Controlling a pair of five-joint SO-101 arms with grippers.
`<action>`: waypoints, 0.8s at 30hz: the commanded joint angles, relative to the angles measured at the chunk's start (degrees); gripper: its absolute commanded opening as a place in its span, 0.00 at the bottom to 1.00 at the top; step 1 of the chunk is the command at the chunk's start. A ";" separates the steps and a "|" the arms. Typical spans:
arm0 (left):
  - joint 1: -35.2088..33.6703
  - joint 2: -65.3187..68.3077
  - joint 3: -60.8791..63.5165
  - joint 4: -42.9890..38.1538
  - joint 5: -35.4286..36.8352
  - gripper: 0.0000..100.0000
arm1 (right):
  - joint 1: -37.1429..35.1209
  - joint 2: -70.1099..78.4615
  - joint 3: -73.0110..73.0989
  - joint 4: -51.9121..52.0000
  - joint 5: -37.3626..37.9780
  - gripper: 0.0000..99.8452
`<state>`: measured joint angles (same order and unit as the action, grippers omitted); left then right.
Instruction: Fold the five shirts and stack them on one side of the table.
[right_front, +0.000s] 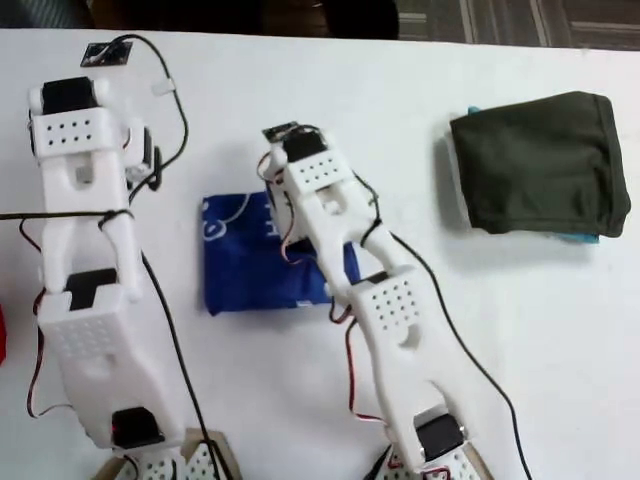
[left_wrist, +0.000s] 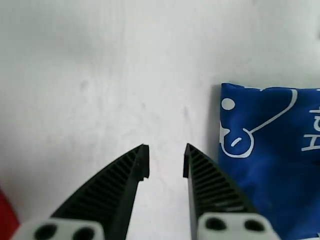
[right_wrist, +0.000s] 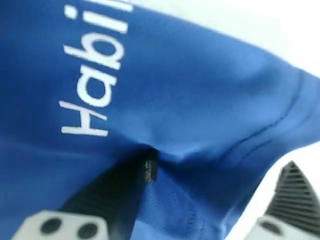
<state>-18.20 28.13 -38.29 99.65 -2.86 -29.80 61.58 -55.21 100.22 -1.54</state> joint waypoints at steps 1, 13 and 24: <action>-0.44 -1.05 -0.66 0.18 -0.62 0.14 | -2.51 3.21 -3.08 1.01 3.43 0.15; -0.53 -1.05 -0.66 0.18 -0.62 0.14 | -1.89 0.92 -2.37 1.01 7.74 0.02; -2.11 -0.53 -0.22 -0.79 -0.62 0.14 | 9.54 -22.46 -1.76 1.10 24.53 0.02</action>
<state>-19.87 28.13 -38.02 99.47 -2.86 -24.35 48.75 -56.62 100.31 18.33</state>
